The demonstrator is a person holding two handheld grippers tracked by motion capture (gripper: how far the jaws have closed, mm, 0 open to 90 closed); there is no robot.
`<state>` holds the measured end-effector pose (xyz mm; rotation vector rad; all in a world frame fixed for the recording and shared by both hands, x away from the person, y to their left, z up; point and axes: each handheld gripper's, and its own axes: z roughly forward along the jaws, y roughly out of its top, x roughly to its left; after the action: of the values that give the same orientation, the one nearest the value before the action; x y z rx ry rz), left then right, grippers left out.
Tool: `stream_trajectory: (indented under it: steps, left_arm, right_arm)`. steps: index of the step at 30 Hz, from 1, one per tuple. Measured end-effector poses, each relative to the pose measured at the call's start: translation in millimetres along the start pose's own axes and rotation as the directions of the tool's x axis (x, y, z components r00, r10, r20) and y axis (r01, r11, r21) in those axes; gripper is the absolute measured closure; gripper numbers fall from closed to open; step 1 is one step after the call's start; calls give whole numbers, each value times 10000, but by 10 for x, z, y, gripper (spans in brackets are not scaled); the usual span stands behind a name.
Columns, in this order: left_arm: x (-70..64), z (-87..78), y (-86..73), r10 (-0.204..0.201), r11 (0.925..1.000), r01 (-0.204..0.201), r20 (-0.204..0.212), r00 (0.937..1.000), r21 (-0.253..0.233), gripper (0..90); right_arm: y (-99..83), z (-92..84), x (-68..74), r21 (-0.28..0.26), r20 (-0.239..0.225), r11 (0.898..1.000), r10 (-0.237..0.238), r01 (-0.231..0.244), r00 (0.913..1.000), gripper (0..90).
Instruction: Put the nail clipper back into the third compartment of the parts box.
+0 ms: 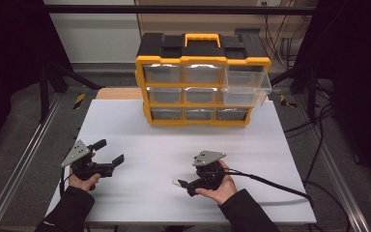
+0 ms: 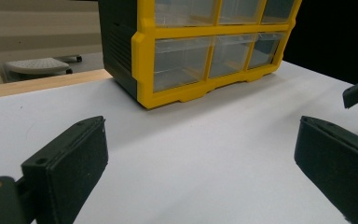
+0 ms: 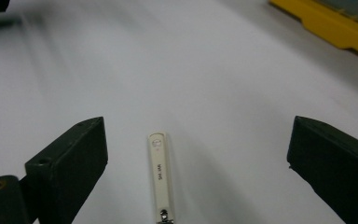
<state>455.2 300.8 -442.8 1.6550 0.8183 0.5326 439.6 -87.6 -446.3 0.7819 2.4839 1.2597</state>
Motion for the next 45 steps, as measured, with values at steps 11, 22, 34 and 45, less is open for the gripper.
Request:
stream_trajectory:
  steps: [11,22,34,45]
  left_arm:
    - [-2,3,-1,6,10000,-6,5,10000,25,26]
    - [0,4,-3,25,10000,-25,-25,10000,37,27]
    - [-2,4,-3,24,10000,-24,-34,10000,46,28]
    - [-3,5,-4,36,10000,-35,-55,10000,53,30]
  right_arm:
    - [-75,202,49,890,-580,9960,85,-33,9983,147]
    - [-153,308,79,1521,-827,9875,-287,411,9962,454]
    - [-171,338,95,1920,-1006,9786,-550,736,9934,693]
    - [-172,339,85,1967,-1092,9770,-620,827,9921,767]
